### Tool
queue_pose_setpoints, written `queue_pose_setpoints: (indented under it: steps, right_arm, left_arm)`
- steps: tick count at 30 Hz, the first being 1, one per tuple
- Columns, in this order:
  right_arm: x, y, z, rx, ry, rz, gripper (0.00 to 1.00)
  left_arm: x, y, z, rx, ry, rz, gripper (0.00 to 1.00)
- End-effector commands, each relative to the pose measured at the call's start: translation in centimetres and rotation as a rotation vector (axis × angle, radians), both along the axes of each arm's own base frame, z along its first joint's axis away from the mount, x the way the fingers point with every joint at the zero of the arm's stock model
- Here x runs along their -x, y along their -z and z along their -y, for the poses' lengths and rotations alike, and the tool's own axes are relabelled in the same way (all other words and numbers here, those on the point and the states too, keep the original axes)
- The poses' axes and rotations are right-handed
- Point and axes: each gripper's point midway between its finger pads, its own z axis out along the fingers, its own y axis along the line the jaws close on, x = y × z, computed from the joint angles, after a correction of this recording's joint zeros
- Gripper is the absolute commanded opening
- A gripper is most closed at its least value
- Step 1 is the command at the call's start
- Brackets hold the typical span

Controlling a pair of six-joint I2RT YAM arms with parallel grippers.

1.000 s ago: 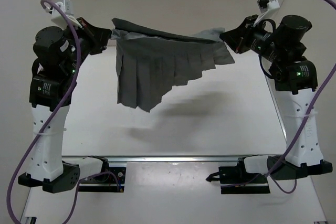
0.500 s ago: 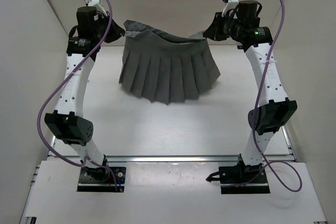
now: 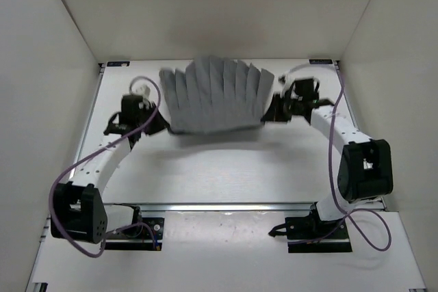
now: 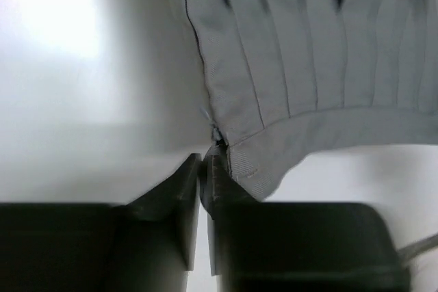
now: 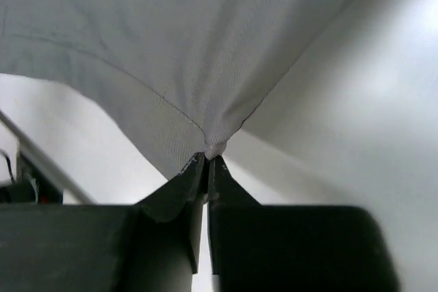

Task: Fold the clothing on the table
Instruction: Flatten the skirt out, then fold the skirt

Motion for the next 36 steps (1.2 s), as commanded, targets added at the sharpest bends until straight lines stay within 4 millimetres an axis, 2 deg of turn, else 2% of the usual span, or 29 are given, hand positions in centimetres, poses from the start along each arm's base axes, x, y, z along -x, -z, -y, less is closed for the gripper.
queue_pose_setpoints:
  steps: [1, 2, 5, 6, 7, 8, 9, 10, 13, 14, 16, 23, 28, 31, 32, 33, 34, 35, 36]
  right_arm:
    - [4.8, 3.5, -0.5, -0.031, 0.044, -0.096, 0.14]
    - [6.8, 5.7, -0.4, -0.023, 0.04, -0.16, 0.36]
    - [9.6, 6.9, 0.2, 0.004, 0.049, -0.173, 0.5]
    - [9.7, 6.5, 0.8, 0.016, 0.069, -0.148, 0.54]
    - [10.0, 6.7, 1.5, 0.027, 0.096, -0.145, 0.62]
    - [10.6, 7.4, 1.9, 0.038, 0.105, -0.164, 0.63]
    - [10.6, 7.1, 2.4, 0.039, 0.12, -0.152, 0.63]
    - [11.1, 8.1, 2.9, 0.043, 0.136, -0.18, 0.65]
    - [12.9, 10.3, 3.3, 0.083, 0.14, -0.249, 0.64]
    - [13.2, 10.8, 3.3, 0.09, 0.149, -0.267, 0.62]
    - [14.4, 12.0, 2.8, 0.106, 0.137, -0.301, 0.62]
    - [15.5, 14.8, 2.3, 0.143, 0.145, -0.355, 0.6]
    - [16.4, 16.5, 0.7, 0.124, 0.124, -0.399, 0.59]
    - [16.2, 17.0, -0.1, 0.115, 0.108, -0.409, 0.54]
    - [16.4, 17.5, 0.0, 0.118, 0.11, -0.432, 0.51]
    - [16.2, 17.4, -0.3, 0.116, 0.106, -0.431, 0.42]
    - [16.4, 17.8, -0.3, 0.123, 0.099, -0.44, 0.32]
    - [16.3, 17.6, -0.5, 0.117, 0.096, -0.434, 0.06]
    - [16.4, 17.7, -0.3, 0.119, 0.099, -0.441, 0.0]
  left_arm:
    - [4.3, 5.2, 1.0, 0.068, 0.03, -0.13, 0.39]
    - [5.9, 6.5, 1.3, 0.101, 0.048, -0.16, 0.47]
    - [8.7, 8.0, 1.1, 0.108, 0.039, -0.183, 0.58]
    - [9.3, 8.5, 1.0, 0.1, 0.036, -0.185, 0.59]
    - [9.8, 8.2, 1.1, 0.105, 0.035, -0.182, 0.6]
    - [10.1, 8.3, 1.0, 0.096, 0.034, -0.173, 0.63]
    - [10.5, 8.8, 0.9, 0.088, 0.025, -0.188, 0.63]
    - [10.7, 8.8, 0.9, 0.083, 0.024, -0.177, 0.64]
    - [12.2, 11.0, 0.8, 0.087, 0.014, -0.235, 0.63]
    - [12.5, 11.1, 1.1, 0.087, 0.027, -0.242, 0.64]
    - [13.5, 12.3, 1.0, 0.065, 0.013, -0.274, 0.63]
    - [15.2, 14.6, 1.4, 0.045, 0.03, -0.327, 0.63]
    - [15.2, 15.3, 2.1, 0.037, 0.037, -0.327, 0.63]
    - [15.2, 16.2, 2.0, 0.019, 0.033, -0.349, 0.6]
    - [15.1, 16.3, 2.0, 0.014, 0.037, -0.345, 0.52]
    - [14.9, 16.4, 2.0, 0.004, 0.036, -0.343, 0.35]
    - [15.1, 16.8, 2.0, -0.007, 0.035, -0.357, 0.09]
    - [14.7, 16.6, 2.1, -0.007, 0.041, -0.336, 0.0]
    - [14.4, 16.6, 2.1, -0.01, 0.036, -0.333, 0.0]
